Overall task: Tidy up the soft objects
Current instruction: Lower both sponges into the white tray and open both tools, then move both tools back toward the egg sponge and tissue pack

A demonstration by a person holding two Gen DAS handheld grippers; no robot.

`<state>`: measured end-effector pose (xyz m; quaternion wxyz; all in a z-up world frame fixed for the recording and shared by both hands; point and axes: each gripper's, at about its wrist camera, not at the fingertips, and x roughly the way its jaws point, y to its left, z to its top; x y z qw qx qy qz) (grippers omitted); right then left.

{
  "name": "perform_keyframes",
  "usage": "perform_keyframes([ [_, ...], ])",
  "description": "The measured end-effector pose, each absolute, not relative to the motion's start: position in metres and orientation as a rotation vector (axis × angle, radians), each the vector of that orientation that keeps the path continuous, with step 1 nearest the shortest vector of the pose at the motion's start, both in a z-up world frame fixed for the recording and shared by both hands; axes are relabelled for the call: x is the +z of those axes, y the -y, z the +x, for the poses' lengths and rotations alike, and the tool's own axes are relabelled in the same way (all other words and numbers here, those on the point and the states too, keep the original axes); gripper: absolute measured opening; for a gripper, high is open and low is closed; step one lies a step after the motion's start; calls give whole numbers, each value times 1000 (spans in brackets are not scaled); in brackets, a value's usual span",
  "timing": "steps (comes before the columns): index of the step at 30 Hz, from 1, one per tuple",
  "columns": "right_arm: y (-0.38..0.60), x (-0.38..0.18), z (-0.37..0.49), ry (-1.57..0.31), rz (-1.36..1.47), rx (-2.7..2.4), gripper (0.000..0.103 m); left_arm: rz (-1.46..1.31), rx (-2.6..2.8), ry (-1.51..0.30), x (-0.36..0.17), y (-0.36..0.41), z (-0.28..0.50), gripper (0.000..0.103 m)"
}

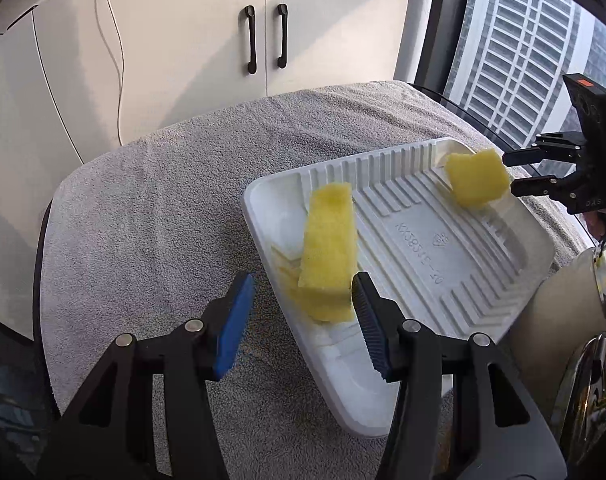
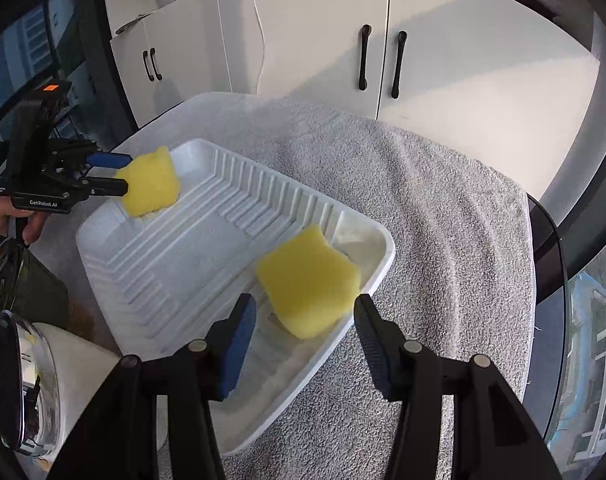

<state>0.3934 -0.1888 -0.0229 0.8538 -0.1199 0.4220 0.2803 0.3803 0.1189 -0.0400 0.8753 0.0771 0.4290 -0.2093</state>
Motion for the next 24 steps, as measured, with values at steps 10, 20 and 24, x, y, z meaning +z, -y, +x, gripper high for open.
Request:
perform_keyframes([
  [10,229,-1,341,-831,-155,554,54,92,-369,-822,-15,-152,340,65],
  [20,245,3,250,-790,-153,563,60,120,-240,-780,-5,-174,241,75],
  [24,250,2,210,-779,-104,572,61,96,-231,-786,-8,-174,193,75],
])
